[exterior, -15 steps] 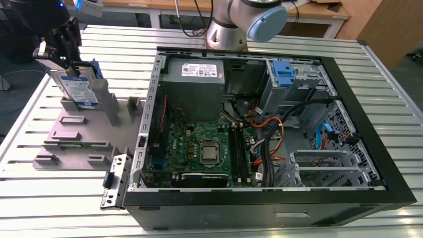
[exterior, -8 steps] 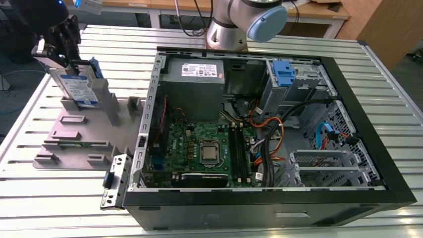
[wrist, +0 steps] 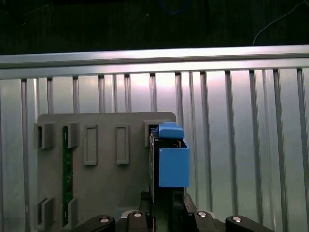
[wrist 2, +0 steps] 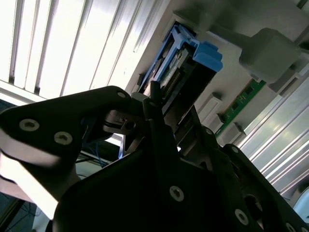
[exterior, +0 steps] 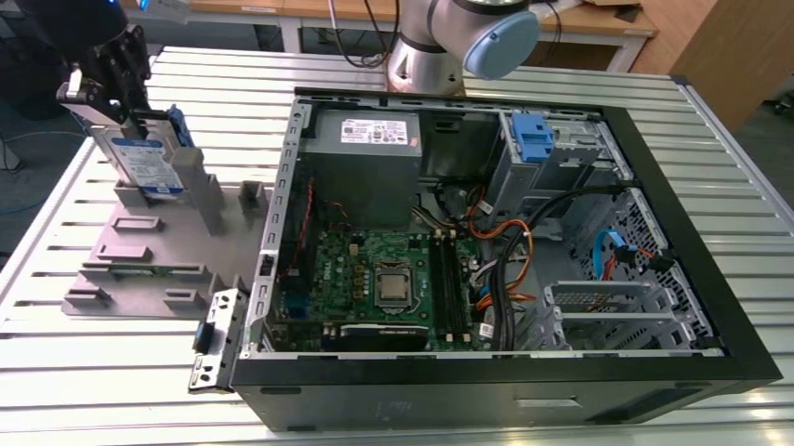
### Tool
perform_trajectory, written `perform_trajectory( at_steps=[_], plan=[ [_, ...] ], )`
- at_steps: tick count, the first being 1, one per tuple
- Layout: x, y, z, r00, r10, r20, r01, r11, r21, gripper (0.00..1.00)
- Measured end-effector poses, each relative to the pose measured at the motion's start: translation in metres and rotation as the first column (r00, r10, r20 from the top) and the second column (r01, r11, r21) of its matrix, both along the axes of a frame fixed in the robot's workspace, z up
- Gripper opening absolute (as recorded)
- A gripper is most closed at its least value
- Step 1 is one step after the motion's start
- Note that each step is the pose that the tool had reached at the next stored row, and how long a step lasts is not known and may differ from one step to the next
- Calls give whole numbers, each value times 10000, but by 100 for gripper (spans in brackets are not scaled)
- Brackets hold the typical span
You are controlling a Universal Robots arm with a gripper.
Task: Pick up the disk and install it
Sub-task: 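Pick up the disk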
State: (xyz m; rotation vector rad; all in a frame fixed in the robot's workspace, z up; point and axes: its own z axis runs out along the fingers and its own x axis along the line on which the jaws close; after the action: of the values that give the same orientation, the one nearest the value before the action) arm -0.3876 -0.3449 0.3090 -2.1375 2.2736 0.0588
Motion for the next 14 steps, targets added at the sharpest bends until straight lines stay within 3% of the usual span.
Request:
perform_trajectory(
  at_steps=[14],
  plan=[
    [0,-2,0,9997,253,-1,-253,9997,-6,35]
  ],
)
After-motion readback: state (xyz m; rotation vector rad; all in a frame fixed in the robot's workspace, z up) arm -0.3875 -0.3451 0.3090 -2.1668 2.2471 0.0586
